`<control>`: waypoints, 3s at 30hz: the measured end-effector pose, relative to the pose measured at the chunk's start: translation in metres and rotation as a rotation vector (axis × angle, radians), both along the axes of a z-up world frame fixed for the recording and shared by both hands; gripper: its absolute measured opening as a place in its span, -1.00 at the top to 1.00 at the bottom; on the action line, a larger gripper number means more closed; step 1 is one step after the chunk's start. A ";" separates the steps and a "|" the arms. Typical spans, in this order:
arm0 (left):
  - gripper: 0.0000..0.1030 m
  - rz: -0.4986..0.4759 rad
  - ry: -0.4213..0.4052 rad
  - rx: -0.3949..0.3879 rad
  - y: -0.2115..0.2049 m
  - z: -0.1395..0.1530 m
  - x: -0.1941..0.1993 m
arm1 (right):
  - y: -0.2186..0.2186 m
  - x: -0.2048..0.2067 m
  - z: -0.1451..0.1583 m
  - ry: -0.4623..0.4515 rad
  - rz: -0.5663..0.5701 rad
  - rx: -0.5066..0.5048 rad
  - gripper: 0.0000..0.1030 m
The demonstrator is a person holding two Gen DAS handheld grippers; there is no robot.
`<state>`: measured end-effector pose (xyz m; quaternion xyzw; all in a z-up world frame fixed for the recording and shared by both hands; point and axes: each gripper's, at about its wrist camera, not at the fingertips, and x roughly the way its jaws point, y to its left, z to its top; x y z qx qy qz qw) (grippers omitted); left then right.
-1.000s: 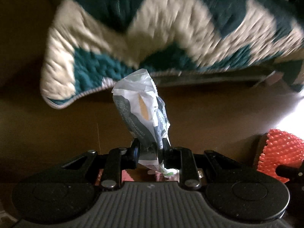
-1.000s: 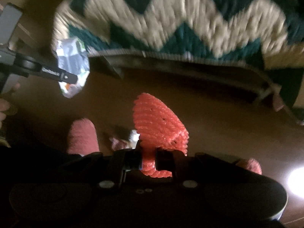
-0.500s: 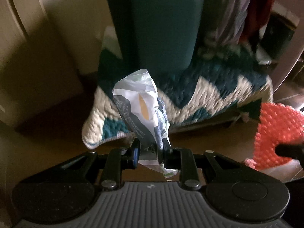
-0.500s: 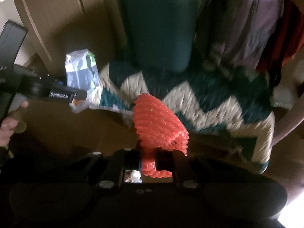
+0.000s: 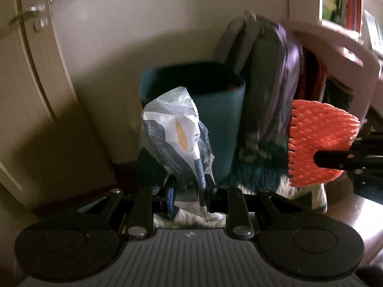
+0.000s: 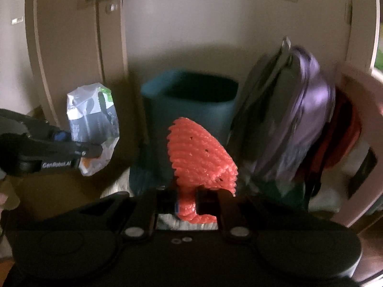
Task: Collect trash
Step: 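Lift the snack wrapper and orange foam net up over the teal bin, then open both grippers over the teal bin, dropping the wrapper and foam net, then move both tools down from the bin toward the trash on the floor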
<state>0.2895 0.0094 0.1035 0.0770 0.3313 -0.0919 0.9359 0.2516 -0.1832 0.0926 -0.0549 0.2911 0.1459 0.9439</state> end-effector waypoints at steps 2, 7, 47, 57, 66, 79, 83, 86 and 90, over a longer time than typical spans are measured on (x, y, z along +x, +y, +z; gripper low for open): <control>0.55 0.009 -0.019 -0.020 0.000 0.014 0.009 | 0.003 0.008 0.013 -0.037 -0.004 -0.006 0.79; 0.55 0.041 -0.070 -0.025 -0.004 0.041 0.038 | 0.011 0.039 0.041 -0.116 -0.023 -0.023 0.79; 0.52 0.071 0.147 -0.015 -0.041 -0.029 0.254 | 0.034 0.221 -0.018 0.030 0.109 -0.128 0.14; -0.12 0.086 0.158 -0.028 -0.038 -0.027 0.246 | 0.030 0.217 -0.007 0.017 0.092 -0.122 -0.12; -0.35 0.076 0.102 -0.034 -0.029 -0.001 0.205 | 0.017 0.172 0.013 -0.014 0.087 -0.073 -0.35; -0.35 0.032 0.044 -0.022 -0.017 0.026 0.099 | 0.016 0.085 0.027 -0.039 0.111 -0.016 -0.55; -0.35 0.007 0.044 -0.010 -0.014 0.022 0.066 | 0.016 0.059 0.018 -0.029 0.110 0.017 -0.57; -0.35 -0.015 0.053 0.007 -0.012 0.009 0.043 | 0.017 0.040 0.004 -0.025 0.092 0.029 -0.61; -0.35 -0.037 0.087 0.019 -0.009 -0.014 0.021 | 0.016 0.023 -0.019 0.021 0.084 0.053 -0.65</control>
